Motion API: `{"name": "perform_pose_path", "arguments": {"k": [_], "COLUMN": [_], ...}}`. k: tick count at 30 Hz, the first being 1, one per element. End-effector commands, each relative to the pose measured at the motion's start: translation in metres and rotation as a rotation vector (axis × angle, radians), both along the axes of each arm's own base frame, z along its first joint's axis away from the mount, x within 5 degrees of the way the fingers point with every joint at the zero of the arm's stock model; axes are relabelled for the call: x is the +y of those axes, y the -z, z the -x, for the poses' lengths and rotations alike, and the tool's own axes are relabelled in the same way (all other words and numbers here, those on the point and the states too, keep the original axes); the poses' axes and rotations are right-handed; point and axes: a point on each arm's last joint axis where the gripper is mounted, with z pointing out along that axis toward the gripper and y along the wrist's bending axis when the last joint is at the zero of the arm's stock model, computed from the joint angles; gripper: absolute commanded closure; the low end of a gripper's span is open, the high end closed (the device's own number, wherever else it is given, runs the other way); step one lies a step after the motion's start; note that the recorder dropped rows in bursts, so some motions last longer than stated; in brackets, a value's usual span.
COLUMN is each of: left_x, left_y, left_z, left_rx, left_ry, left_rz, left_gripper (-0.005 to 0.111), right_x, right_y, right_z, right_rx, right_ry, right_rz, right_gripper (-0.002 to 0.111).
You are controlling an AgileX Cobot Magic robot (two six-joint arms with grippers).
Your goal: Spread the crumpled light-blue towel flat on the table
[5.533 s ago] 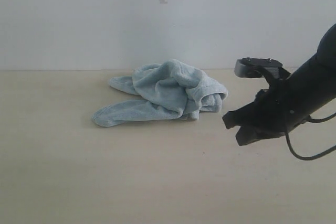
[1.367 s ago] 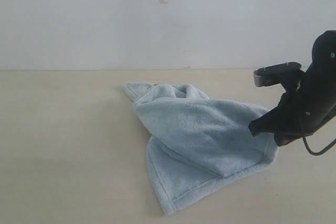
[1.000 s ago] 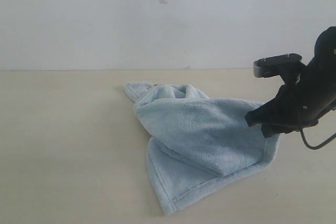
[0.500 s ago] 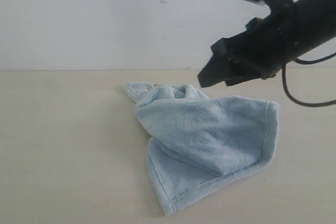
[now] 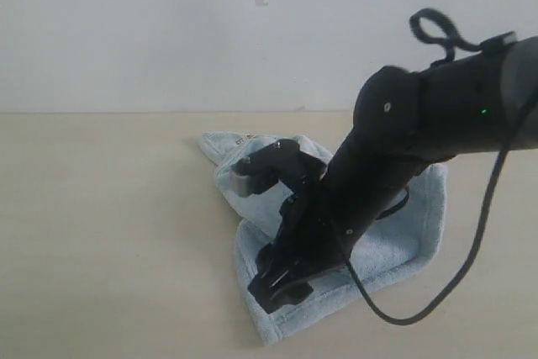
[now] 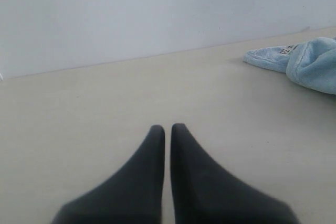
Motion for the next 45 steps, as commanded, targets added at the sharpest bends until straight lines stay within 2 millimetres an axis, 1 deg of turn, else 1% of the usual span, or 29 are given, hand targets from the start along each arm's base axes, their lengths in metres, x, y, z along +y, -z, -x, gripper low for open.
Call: {"name": "perform_pose_path", "arguments": {"k": [1, 3, 7, 14, 22, 27, 29, 30, 33, 38, 39, 40, 42, 43, 45], "left_x": [0.0, 0.0, 0.0, 0.0, 0.0, 0.0, 0.0, 0.0, 0.0, 0.0, 0.0, 0.0, 0.0, 0.0, 0.0], "left_y": [0.0, 0.0, 0.0, 0.0, 0.0, 0.0, 0.0, 0.0, 0.0, 0.0, 0.0, 0.0, 0.0, 0.0, 0.0], "left_z": [0.0, 0.0, 0.0, 0.0, 0.0, 0.0, 0.0, 0.0, 0.0, 0.0, 0.0, 0.0, 0.0, 0.0, 0.0], "left_rx": [-0.008, -0.008, -0.008, -0.008, -0.008, -0.008, -0.008, -0.008, -0.01, -0.008, -0.008, -0.008, -0.008, -0.008, -0.008], "left_ry": [-0.003, -0.003, -0.003, -0.003, -0.003, -0.003, -0.003, -0.003, -0.003, -0.003, -0.003, -0.003, -0.003, -0.003, -0.003], "left_rz": [-0.002, -0.002, -0.002, -0.002, -0.002, -0.002, -0.002, -0.002, -0.002, -0.002, -0.002, -0.002, -0.002, -0.002, -0.002], "left_gripper": [0.103, 0.103, 0.103, 0.103, 0.103, 0.103, 0.103, 0.103, 0.103, 0.103, 0.103, 0.103, 0.103, 0.103, 0.103], "right_x": [-0.004, -0.003, -0.001, 0.003, 0.004, 0.004, 0.002, 0.002, -0.001, -0.003, -0.003, -0.002, 0.002, 0.005, 0.009], "right_y": [0.024, 0.027, 0.027, 0.03, 0.053, 0.054, 0.055, 0.057, 0.059, 0.06, 0.058, 0.055, 0.045, 0.036, 0.031], "right_z": [-0.01, -0.011, -0.009, -0.006, -0.007, -0.008, -0.007, -0.006, -0.007, -0.006, -0.007, -0.008, -0.011, -0.012, -0.009], "right_rx": [-0.029, -0.021, 0.016, 0.046, 0.086, 0.082, 0.09, 0.096, 0.089, 0.091, 0.094, 0.099, 0.132, 0.163, 0.235], "right_ry": [0.086, 0.095, 0.122, 0.078, 0.073, 0.067, 0.053, 0.05, 0.048, 0.029, 0.021, 0.015, 0.022, 0.017, 0.019], "right_rz": [0.117, 0.12, 0.087, 0.054, 0.096, 0.102, 0.118, 0.131, 0.16, 0.189, 0.194, 0.196, 0.199, 0.196, 0.174], "right_gripper": [0.048, 0.048, 0.048, 0.048, 0.048, 0.048, 0.055, 0.062, 0.079, 0.097, 0.104, 0.107, 0.108, 0.108, 0.108]}}
